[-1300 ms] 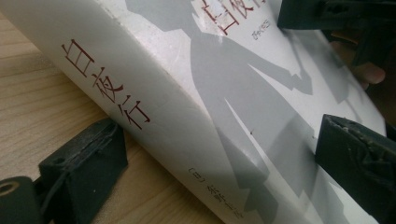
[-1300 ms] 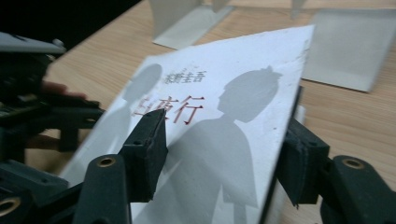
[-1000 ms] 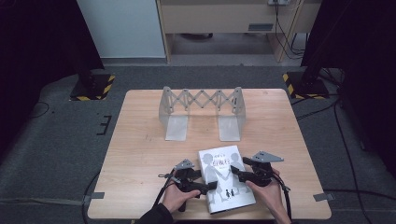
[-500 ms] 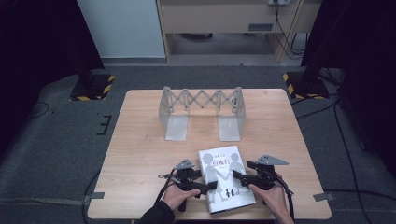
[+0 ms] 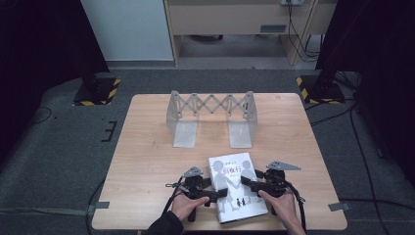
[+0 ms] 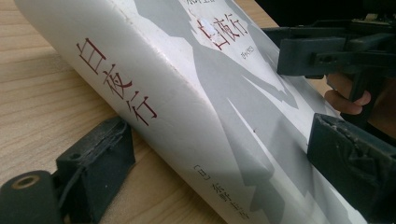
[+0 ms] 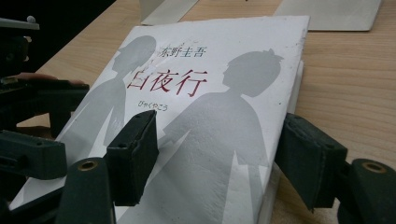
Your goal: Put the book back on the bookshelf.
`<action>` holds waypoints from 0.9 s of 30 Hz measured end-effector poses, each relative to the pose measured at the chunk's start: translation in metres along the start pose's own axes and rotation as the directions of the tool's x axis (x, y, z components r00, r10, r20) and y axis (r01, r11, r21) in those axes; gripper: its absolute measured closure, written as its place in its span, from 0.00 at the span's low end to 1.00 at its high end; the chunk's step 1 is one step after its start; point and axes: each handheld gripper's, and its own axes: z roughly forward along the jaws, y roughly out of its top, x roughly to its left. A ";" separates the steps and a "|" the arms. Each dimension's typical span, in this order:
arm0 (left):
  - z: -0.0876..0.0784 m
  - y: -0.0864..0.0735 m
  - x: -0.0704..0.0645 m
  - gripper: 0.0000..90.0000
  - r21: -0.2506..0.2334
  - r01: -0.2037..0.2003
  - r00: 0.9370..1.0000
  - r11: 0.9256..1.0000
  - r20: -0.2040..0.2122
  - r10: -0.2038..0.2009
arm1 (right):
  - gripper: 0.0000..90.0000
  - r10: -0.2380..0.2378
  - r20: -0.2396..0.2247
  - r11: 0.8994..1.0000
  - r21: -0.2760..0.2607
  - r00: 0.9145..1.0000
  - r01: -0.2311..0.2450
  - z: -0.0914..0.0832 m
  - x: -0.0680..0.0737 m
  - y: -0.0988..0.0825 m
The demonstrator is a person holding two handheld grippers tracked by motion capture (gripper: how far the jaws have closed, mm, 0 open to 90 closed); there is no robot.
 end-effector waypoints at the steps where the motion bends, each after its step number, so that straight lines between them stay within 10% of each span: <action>1: -0.001 0.000 0.001 0.11 -0.008 0.027 1.000 1.000 -0.002 -0.027 | 0.37 0.005 0.001 1.000 -0.005 1.000 -0.005 0.000 0.001 0.000; 9: -0.005 0.002 0.001 0.15 0.007 0.038 0.999 0.999 -0.002 -0.038 | 0.49 0.028 -0.009 0.999 -0.021 1.000 -0.028 -0.001 0.001 0.005; 27: -0.017 0.017 -0.006 0.29 -0.151 -0.045 0.998 0.987 0.037 0.052 | 0.62 -0.022 -0.060 0.984 -0.177 0.998 0.011 -0.017 0.007 0.017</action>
